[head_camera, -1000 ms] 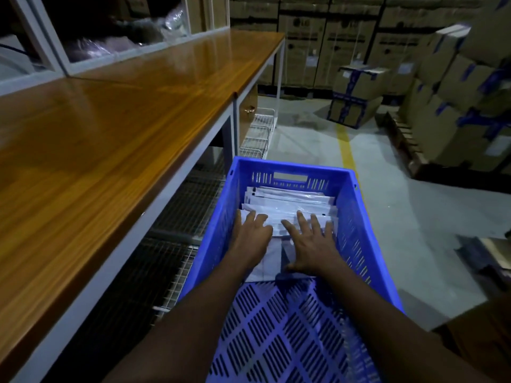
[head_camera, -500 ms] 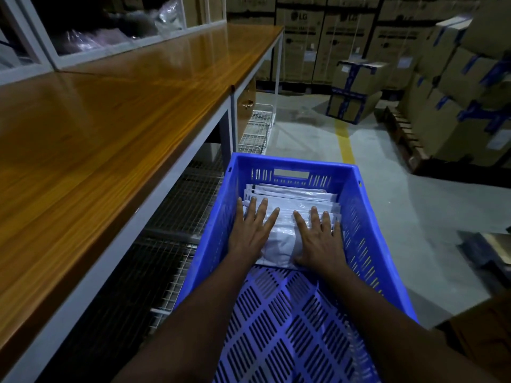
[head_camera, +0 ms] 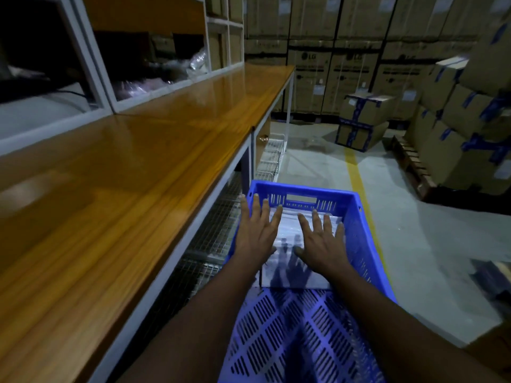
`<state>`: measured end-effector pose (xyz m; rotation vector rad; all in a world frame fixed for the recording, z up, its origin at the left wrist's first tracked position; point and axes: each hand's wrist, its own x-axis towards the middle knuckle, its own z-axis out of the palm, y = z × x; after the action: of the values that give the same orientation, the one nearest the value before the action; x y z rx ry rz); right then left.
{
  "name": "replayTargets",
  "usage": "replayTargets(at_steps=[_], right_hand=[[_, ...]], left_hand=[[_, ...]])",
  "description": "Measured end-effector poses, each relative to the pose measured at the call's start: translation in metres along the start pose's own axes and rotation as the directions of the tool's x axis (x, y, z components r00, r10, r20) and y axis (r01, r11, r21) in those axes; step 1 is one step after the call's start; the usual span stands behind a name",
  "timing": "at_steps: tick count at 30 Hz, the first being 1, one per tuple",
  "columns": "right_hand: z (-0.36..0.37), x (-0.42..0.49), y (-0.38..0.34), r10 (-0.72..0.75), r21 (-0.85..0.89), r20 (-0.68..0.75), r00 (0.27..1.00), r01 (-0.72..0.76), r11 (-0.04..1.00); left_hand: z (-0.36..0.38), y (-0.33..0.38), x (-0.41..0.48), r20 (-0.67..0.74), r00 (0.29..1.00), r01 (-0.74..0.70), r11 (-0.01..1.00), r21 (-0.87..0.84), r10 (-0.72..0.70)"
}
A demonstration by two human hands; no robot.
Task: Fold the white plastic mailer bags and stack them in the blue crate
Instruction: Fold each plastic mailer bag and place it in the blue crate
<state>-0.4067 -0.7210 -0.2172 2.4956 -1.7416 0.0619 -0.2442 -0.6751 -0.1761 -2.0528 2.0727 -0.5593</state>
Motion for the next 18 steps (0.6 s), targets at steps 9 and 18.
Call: replayTargets(at_steps=[9,18], right_hand=[[-0.155,-0.047,-0.1,-0.142,0.149,-0.383,0.913,0.213,0.966],[-0.223,-0.156,-0.294,-0.436,0.278,-0.444,0.783,0.583,0.763]], left_hand=[[-0.116,-0.11,-0.114,-0.204,0.942,0.237,0.96,-0.152,-0.265],[-0.152,-0.225,-0.333,-0.178,0.767,0.611,0.786,-0.094,-0.617]])
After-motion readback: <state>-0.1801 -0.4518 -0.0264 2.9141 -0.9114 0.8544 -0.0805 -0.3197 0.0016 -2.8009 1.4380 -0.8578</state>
